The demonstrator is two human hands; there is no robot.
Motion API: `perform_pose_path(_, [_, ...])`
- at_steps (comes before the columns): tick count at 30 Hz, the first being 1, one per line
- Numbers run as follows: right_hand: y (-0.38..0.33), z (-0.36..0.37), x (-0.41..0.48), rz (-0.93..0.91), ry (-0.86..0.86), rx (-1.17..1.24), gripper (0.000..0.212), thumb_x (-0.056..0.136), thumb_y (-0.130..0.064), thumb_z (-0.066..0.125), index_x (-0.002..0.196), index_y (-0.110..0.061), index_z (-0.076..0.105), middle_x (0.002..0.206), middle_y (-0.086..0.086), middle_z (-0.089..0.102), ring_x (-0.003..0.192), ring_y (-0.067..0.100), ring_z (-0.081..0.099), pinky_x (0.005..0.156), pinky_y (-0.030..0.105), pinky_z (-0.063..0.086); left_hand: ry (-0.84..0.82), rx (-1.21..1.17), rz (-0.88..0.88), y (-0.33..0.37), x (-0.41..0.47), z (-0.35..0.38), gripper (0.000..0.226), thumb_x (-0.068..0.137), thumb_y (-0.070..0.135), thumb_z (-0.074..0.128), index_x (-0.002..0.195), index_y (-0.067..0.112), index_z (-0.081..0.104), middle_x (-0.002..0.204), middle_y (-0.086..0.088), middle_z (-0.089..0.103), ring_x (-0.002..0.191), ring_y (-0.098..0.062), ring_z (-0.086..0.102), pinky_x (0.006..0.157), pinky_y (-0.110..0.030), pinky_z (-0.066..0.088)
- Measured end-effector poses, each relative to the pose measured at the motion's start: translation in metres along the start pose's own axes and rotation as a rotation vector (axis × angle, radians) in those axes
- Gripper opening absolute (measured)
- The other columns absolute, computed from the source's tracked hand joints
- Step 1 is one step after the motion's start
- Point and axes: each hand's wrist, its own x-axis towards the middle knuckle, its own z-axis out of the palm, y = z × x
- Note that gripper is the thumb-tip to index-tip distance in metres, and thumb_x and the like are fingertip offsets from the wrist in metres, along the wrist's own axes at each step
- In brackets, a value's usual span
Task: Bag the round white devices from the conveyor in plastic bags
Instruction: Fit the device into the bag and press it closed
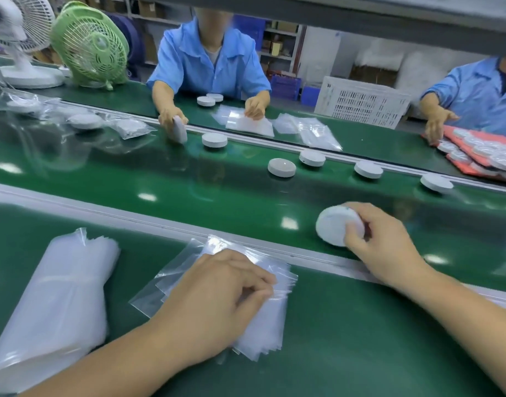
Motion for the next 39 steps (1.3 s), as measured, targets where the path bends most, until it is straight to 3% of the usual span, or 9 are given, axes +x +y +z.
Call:
perform_pose_path(5, [-0.06, 0.001, -0.072, -0.479, -0.048, -0.226, 0.034, 0.1, -0.026, 0.043, 0.133, -0.026, 0.052, 0.127, -0.015, 0.053, 0.087, 0.013, 0.055, 0.074, 0.021, 0.04, 0.099, -0.164, -0.042, 0.002, 0.0, -0.003, 0.016, 0.088, 0.045, 0.062, 0.093, 0.043, 0.078, 0.1, 0.045, 0.063, 0.109, 0.014, 0.056, 0.092, -0.019, 0.05])
perform_pose_path(12, [-0.057, -0.003, -0.083, -0.736, 0.048, -0.307, 0.036, 0.11, -0.011, 0.034, 0.141, -0.014, 0.05, 0.146, 0.003, 0.053, 0.13, 0.025, 0.054, 0.113, 0.032, 0.04, 0.186, -0.239, -0.126, 0.008, -0.001, -0.007, 0.023, 0.08, 0.056, 0.057, 0.088, 0.047, 0.076, 0.095, 0.044, 0.065, 0.102, 0.014, 0.061, 0.091, -0.025, 0.053])
perform_pose_path(19, [-0.065, 0.005, -0.083, -0.863, 0.095, -0.338, 0.035, 0.109, -0.011, 0.042, 0.139, -0.014, 0.06, 0.139, 0.009, 0.063, 0.125, 0.03, 0.058, 0.104, 0.034, 0.046, 0.19, -0.336, -0.188, 0.007, 0.001, -0.005, 0.009, 0.087, 0.036, 0.071, 0.089, 0.04, 0.079, 0.092, 0.04, 0.068, 0.094, 0.018, 0.062, 0.084, -0.007, 0.049])
perform_pose_path(24, [-0.08, 0.011, -0.087, -0.622, 0.191, 0.076, 0.025, 0.109, -0.023, 0.05, 0.13, -0.022, 0.063, 0.13, -0.009, 0.068, 0.115, 0.013, 0.067, 0.095, 0.023, 0.052, -0.016, -0.502, -0.036, 0.02, -0.001, -0.021, 0.015, 0.091, 0.039, 0.07, 0.103, 0.036, 0.078, 0.101, 0.024, 0.074, 0.102, 0.001, 0.068, 0.088, -0.02, 0.052])
perform_pose_path(29, [-0.107, 0.011, -0.09, -0.054, 0.321, 0.705, 0.028, 0.084, -0.062, 0.073, 0.1, -0.04, 0.075, 0.101, -0.014, 0.078, 0.097, 0.01, 0.074, 0.086, 0.02, 0.056, -0.084, -0.511, 0.05, 0.04, -0.004, -0.025, 0.071, 0.065, 0.05, 0.091, 0.127, 0.049, 0.057, 0.12, 0.026, 0.066, 0.111, 0.002, 0.063, 0.083, -0.01, 0.049])
perform_pose_path(33, [-0.108, 0.012, -0.09, 0.033, 0.208, 0.829, 0.037, 0.075, -0.069, 0.077, 0.093, -0.036, 0.079, 0.117, -0.008, 0.076, 0.13, 0.012, 0.06, 0.107, 0.049, 0.047, 0.087, -0.569, -0.009, 0.048, -0.01, -0.013, 0.061, 0.079, 0.046, 0.08, 0.13, 0.056, 0.049, 0.119, 0.028, 0.065, 0.106, 0.003, 0.064, 0.082, -0.008, 0.048])
perform_pose_path(35, [-0.109, 0.012, -0.091, 0.028, 0.081, 0.864, 0.038, 0.077, -0.068, 0.077, 0.096, -0.035, 0.08, 0.135, -0.013, 0.068, 0.135, 0.014, 0.056, 0.107, 0.044, 0.048, 0.195, -0.568, -0.013, 0.049, -0.012, -0.01, 0.05, 0.084, 0.046, 0.074, 0.128, 0.055, 0.051, 0.116, 0.028, 0.066, 0.105, 0.003, 0.064, 0.083, -0.005, 0.044])
perform_pose_path(37, [-0.11, 0.011, -0.092, 0.023, -0.017, 0.912, 0.039, 0.075, -0.065, 0.081, 0.101, -0.036, 0.079, 0.138, -0.012, 0.066, 0.125, 0.014, 0.064, 0.094, 0.032, 0.055, 0.298, -0.556, -0.009, 0.051, -0.014, -0.008, 0.035, 0.086, 0.046, 0.069, 0.119, 0.052, 0.058, 0.113, 0.028, 0.067, 0.105, 0.005, 0.063, 0.081, -0.003, 0.043])
perform_pose_path(39, [-0.11, 0.009, -0.092, 0.031, -0.061, 0.889, 0.035, 0.073, -0.065, 0.082, 0.093, -0.037, 0.074, 0.107, -0.005, 0.075, 0.093, 0.011, 0.071, 0.076, 0.03, 0.056, 0.325, -0.588, -0.019, 0.054, -0.014, -0.007, 0.027, 0.088, 0.05, 0.065, 0.115, 0.049, 0.061, 0.11, 0.026, 0.068, 0.102, 0.004, 0.064, 0.077, -0.003, 0.045])
